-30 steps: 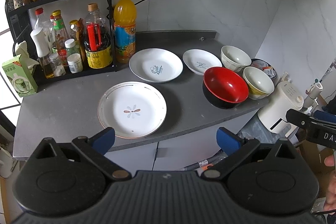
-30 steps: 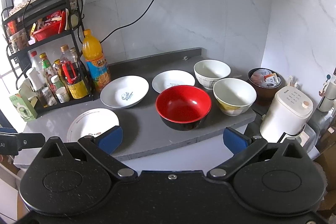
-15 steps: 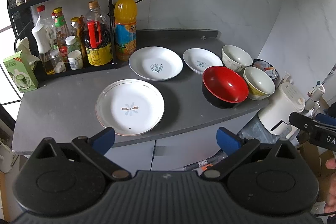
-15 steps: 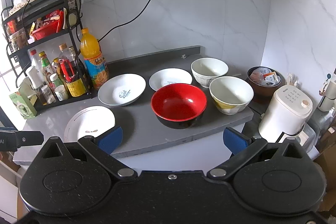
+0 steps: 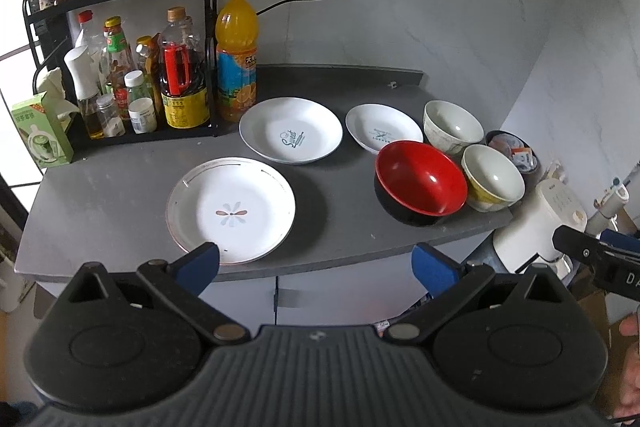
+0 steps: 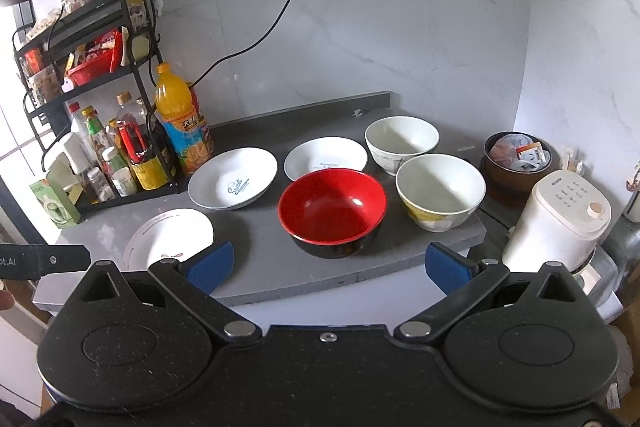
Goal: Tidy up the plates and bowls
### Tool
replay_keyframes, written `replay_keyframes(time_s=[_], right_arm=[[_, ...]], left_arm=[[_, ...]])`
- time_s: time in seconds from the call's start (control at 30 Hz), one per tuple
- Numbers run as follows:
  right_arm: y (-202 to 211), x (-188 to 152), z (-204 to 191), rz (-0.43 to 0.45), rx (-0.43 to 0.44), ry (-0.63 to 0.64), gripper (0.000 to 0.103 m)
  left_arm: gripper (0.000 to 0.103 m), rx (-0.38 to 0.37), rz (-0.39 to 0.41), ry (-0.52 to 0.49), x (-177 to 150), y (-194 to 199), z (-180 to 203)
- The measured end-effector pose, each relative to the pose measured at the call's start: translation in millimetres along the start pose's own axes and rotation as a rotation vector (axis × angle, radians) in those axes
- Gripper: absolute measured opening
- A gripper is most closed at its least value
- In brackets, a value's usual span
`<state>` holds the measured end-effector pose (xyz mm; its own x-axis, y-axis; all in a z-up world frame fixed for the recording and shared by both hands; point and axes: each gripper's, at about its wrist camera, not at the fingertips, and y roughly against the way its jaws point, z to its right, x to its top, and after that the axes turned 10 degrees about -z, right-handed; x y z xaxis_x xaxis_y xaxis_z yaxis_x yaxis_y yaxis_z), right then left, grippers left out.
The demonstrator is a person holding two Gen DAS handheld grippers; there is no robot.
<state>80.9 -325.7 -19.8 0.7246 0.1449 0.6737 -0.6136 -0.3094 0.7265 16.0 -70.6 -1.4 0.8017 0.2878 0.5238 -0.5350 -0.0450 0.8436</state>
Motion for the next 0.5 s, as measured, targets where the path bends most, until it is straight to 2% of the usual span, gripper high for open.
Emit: replay_keyframes(time_s=[0.23, 0.5], right_arm=[[-5, 5, 26, 0.002, 0.029, -0.012, 0.103], [-10, 12, 45, -0.002, 0.013, -0.052, 0.103]], left_arm=[[0.101, 0.01, 0.005, 0.018, 6, 0, 23], [0.1, -0.009, 0.012, 0.027, 20, -8, 37]])
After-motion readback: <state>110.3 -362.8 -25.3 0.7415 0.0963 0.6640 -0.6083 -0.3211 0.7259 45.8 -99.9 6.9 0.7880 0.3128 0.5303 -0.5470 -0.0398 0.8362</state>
